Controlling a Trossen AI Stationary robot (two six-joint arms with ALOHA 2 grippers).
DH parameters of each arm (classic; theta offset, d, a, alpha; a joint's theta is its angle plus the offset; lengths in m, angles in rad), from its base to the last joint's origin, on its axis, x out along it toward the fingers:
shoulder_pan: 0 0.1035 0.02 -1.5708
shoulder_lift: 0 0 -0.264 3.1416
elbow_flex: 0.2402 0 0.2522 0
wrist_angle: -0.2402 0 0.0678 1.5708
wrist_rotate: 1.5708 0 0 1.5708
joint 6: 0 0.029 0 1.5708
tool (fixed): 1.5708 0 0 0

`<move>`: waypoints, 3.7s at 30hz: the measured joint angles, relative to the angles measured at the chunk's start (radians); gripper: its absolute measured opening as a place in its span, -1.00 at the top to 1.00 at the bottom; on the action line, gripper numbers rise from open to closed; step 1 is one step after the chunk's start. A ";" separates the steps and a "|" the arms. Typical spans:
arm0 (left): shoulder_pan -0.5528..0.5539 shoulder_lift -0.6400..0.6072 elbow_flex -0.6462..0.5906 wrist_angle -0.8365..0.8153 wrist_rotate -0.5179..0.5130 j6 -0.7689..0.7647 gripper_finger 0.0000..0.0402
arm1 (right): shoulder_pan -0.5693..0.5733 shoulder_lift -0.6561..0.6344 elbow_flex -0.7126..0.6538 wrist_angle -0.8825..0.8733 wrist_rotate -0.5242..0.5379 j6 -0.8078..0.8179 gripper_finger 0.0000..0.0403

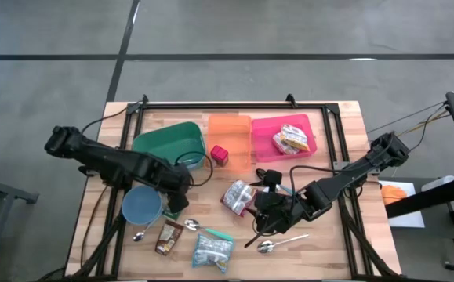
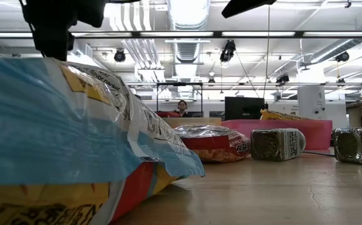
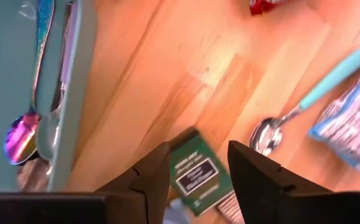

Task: Pick & Place Food Item
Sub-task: Put the green seasoning can into the orange bin

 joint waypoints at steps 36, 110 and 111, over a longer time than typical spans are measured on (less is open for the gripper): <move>-0.038 0.009 -0.277 0.266 0.142 -0.343 -0.96 | 0.000 0.000 0.000 -0.003 0.000 -0.011 -0.82; -0.144 0.248 -0.094 0.375 0.108 -0.037 -0.26 | -0.025 -0.002 0.000 0.192 0.043 -0.026 -0.82; -0.153 0.247 -0.079 0.374 0.107 -0.024 -0.27 | -0.025 -0.002 0.000 0.192 0.043 -0.066 -0.82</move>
